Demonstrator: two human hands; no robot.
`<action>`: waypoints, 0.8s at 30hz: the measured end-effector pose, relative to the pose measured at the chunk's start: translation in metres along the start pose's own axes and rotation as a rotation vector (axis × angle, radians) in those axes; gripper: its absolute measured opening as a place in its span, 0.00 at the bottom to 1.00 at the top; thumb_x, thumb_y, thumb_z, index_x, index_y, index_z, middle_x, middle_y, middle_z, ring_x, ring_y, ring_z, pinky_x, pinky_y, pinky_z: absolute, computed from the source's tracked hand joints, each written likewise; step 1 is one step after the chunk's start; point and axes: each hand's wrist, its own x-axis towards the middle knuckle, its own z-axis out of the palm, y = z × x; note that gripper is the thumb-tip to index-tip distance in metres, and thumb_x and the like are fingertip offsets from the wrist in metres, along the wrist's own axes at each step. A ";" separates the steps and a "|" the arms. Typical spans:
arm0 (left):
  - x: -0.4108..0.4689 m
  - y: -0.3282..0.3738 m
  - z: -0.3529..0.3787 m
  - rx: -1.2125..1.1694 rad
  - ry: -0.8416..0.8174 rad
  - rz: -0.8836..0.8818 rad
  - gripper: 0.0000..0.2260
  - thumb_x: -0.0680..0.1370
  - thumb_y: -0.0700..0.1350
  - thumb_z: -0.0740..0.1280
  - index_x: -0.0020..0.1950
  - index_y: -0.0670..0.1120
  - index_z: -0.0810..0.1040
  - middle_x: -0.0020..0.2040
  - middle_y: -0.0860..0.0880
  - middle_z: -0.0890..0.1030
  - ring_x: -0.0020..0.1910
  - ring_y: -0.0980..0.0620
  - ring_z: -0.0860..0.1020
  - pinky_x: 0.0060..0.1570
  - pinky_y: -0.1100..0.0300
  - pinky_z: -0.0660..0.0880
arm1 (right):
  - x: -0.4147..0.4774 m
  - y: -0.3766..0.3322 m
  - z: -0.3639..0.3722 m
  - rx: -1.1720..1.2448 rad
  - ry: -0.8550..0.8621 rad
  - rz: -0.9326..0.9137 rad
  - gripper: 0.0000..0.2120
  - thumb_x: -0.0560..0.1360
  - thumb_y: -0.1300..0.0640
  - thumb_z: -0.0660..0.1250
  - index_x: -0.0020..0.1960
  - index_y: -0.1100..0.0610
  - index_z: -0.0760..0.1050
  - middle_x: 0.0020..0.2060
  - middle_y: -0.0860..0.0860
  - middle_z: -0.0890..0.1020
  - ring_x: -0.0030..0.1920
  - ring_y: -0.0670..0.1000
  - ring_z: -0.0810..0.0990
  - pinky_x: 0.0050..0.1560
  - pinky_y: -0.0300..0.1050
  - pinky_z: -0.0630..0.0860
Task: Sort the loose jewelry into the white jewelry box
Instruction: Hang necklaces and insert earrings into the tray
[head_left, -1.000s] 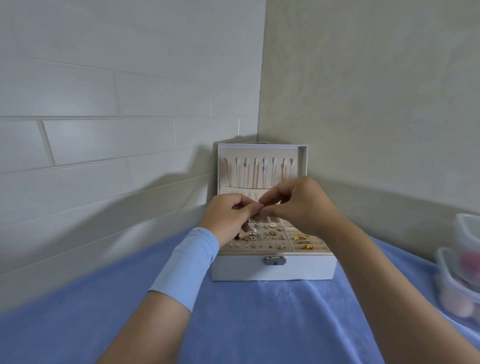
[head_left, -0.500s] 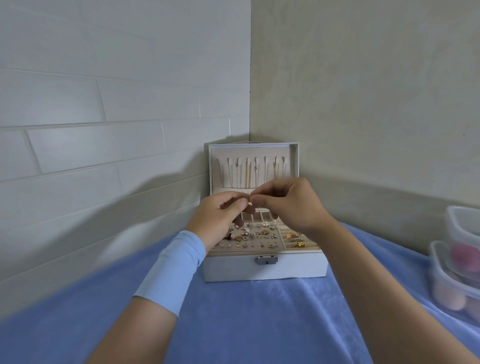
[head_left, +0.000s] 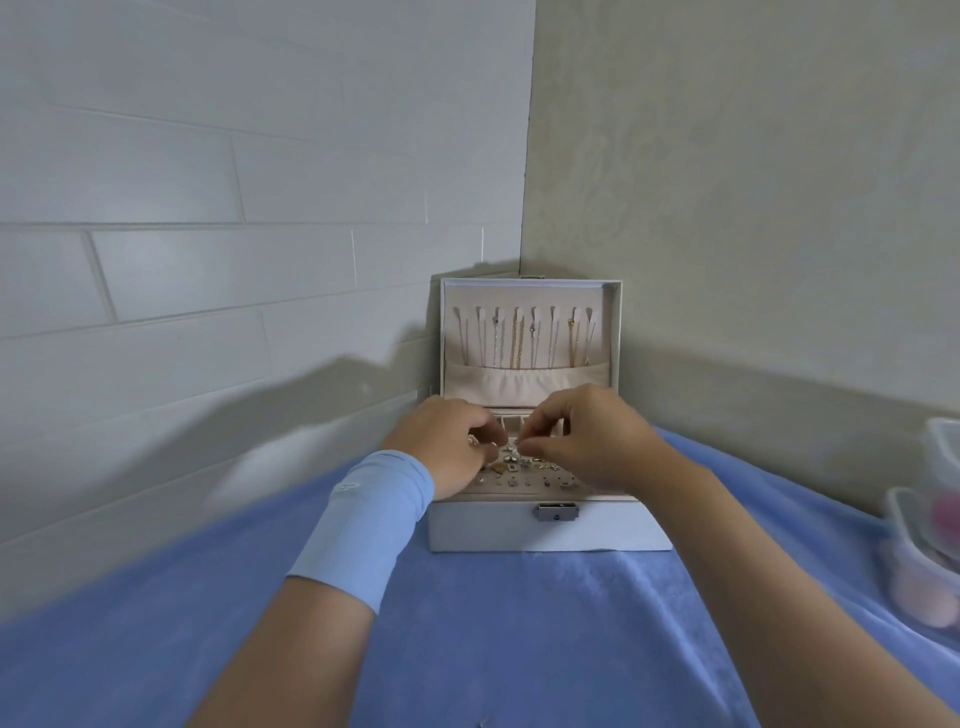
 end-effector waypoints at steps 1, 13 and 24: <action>-0.001 -0.001 0.000 0.046 -0.027 0.008 0.05 0.77 0.51 0.69 0.48 0.62 0.82 0.54 0.57 0.78 0.54 0.54 0.75 0.55 0.58 0.72 | 0.000 0.000 0.003 -0.033 -0.020 -0.003 0.09 0.72 0.51 0.77 0.36 0.41 0.81 0.35 0.38 0.82 0.36 0.34 0.76 0.38 0.34 0.69; 0.001 -0.002 0.000 0.074 -0.125 0.061 0.08 0.79 0.48 0.66 0.53 0.59 0.83 0.40 0.61 0.73 0.42 0.57 0.71 0.40 0.66 0.65 | 0.001 -0.001 0.010 -0.052 -0.064 0.009 0.09 0.70 0.48 0.78 0.34 0.38 0.82 0.33 0.37 0.82 0.32 0.40 0.78 0.38 0.41 0.77; 0.002 -0.006 0.001 0.014 -0.126 0.050 0.10 0.79 0.46 0.65 0.55 0.57 0.83 0.44 0.59 0.77 0.44 0.56 0.74 0.39 0.69 0.65 | -0.001 -0.010 0.007 -0.203 -0.124 -0.020 0.07 0.74 0.46 0.73 0.38 0.38 0.81 0.38 0.39 0.83 0.33 0.41 0.76 0.35 0.38 0.70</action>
